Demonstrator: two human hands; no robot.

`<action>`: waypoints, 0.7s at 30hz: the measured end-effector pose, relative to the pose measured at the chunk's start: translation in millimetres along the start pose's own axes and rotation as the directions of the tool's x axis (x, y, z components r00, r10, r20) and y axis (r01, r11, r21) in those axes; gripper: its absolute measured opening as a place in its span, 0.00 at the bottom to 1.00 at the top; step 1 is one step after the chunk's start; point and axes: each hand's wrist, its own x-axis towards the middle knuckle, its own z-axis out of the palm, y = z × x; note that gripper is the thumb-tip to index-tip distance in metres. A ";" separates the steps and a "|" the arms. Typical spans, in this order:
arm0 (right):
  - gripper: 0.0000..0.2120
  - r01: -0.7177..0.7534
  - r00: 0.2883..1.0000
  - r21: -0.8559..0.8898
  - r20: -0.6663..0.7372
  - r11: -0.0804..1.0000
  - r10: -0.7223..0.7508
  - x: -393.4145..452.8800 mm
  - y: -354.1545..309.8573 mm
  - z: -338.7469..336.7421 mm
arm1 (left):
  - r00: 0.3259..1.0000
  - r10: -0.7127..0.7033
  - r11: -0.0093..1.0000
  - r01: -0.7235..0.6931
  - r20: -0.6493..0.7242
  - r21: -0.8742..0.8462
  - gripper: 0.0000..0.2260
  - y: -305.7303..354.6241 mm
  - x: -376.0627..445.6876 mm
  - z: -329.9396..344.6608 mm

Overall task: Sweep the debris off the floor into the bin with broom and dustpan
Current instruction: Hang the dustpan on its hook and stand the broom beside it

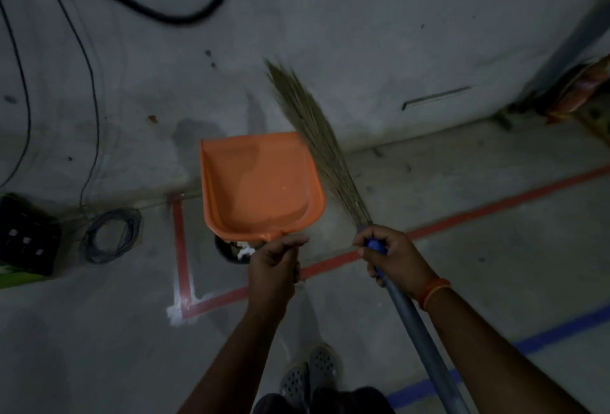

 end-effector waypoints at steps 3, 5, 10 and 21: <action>0.07 0.020 0.998 -0.003 -0.053 1.000 -0.020 -26.4 -12.0 -17.2 | 0.998 0.032 0.998 -0.034 0.056 0.043 0.13 8.7 -11.7 5.1; 0.06 0.030 0.995 0.007 -0.093 1.000 -0.029 -42.9 -17.2 -29.1 | 0.994 0.032 0.998 -0.038 0.103 0.052 0.14 13.3 -20.2 8.3; 0.03 0.054 0.981 0.040 -0.190 0.998 -0.046 -83.2 -15.7 -64.3 | 0.980 -0.007 0.996 -0.012 0.200 0.092 0.14 10.8 -32.4 36.6; 0.05 0.102 0.888 0.069 -0.457 0.992 -0.060 -142.1 33.6 -258.5 | 0.884 0.019 0.985 -0.096 0.467 0.141 0.13 11.7 -54.1 259.6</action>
